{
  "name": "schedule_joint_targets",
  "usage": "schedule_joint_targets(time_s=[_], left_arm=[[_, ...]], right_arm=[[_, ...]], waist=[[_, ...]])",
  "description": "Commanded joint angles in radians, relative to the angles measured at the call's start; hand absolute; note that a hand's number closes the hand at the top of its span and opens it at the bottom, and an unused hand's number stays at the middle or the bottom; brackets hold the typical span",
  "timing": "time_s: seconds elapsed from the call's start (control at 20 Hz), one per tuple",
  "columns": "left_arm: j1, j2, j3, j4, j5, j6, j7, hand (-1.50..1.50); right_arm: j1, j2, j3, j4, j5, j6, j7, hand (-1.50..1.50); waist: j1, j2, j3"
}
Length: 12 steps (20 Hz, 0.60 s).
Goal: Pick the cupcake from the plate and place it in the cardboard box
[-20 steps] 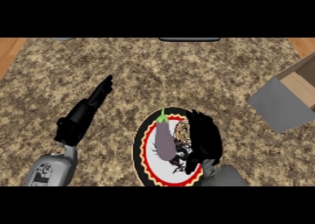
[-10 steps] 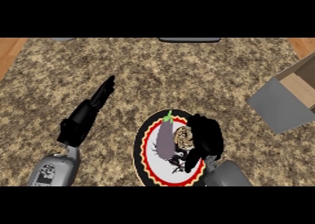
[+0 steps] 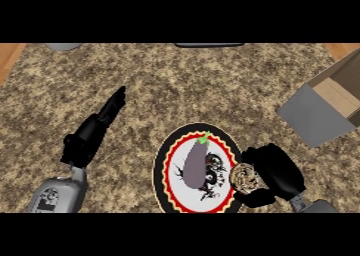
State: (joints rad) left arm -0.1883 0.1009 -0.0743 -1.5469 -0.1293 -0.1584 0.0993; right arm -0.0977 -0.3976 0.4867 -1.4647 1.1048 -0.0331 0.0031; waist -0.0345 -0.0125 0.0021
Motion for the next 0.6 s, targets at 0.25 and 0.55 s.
schedule_joint_targets(time_s=[0.25, 0.55], left_arm=[[0.060, 0.006, 0.013, -0.021, -0.002, 0.013, -0.023, 0.00], [0.047, 0.010, 0.034, -0.007, -0.012, 0.036, -0.025, 0.00]], right_arm=[[0.149, -0.424, -0.271, -0.143, -0.367, -0.185, -0.623, 1.50], [0.269, -0.613, -0.512, -0.136, -0.729, -0.069, -0.973, 1.50]], waist=[[-0.040, -0.004, 0.003], [-0.068, -0.003, 0.000]])
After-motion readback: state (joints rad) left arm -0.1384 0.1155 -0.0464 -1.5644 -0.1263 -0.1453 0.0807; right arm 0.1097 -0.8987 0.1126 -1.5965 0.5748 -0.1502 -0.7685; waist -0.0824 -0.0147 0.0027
